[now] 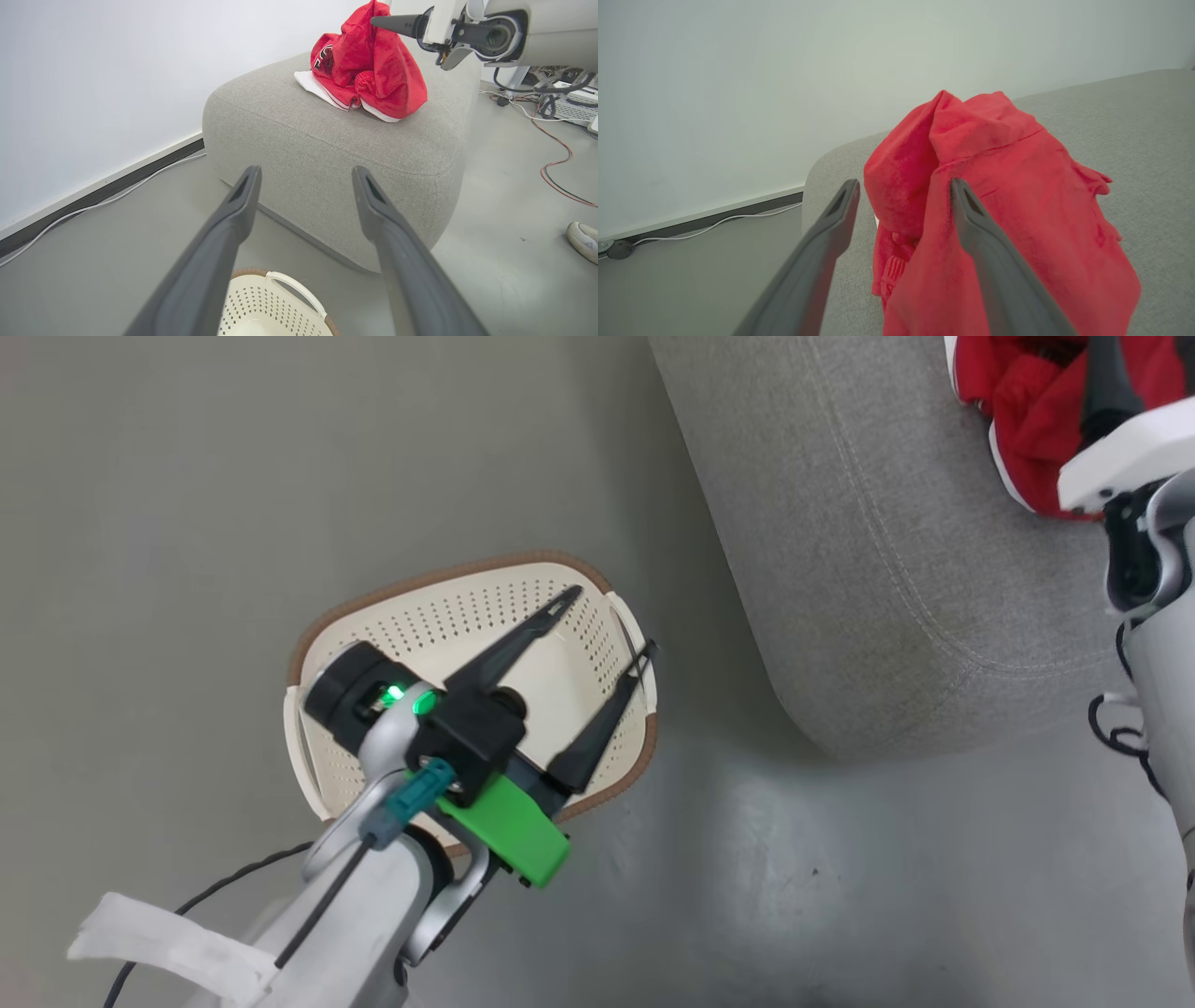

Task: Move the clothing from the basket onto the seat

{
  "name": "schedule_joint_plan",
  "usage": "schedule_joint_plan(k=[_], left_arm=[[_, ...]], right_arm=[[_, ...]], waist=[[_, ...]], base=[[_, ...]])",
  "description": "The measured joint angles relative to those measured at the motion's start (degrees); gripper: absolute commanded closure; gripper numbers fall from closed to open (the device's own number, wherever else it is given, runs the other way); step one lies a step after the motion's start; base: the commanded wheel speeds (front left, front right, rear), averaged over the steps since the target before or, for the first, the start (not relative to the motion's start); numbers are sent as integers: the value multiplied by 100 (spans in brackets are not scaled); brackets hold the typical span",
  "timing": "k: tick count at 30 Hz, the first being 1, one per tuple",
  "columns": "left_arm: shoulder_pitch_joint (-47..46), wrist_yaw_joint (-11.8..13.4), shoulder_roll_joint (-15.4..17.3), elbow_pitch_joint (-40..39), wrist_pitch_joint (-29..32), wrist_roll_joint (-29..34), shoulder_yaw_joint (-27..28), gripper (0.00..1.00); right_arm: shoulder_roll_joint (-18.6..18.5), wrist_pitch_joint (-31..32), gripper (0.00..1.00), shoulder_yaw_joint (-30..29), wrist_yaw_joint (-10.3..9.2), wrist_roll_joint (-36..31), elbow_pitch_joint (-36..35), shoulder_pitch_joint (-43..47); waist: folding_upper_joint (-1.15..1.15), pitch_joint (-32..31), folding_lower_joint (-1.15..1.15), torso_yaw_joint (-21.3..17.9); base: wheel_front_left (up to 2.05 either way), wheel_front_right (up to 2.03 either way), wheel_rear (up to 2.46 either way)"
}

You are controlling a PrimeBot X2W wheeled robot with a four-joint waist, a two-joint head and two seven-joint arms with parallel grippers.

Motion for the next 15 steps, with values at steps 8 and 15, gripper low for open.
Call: schedule_joint_plan(k=[8,15], left_arm=[[296,394,-40,247,-230,-115,491,0],[617,797,-98,405,-396,-379,916,0]], right_arm=[[112,-40,0,57,55,-188,-511,479],[249,-41,0,119,113,-266,-899,928]], waist=[[0,-454,0,119],[0,-806,0,255]], base=[[0,0,0],[0,0,0]])
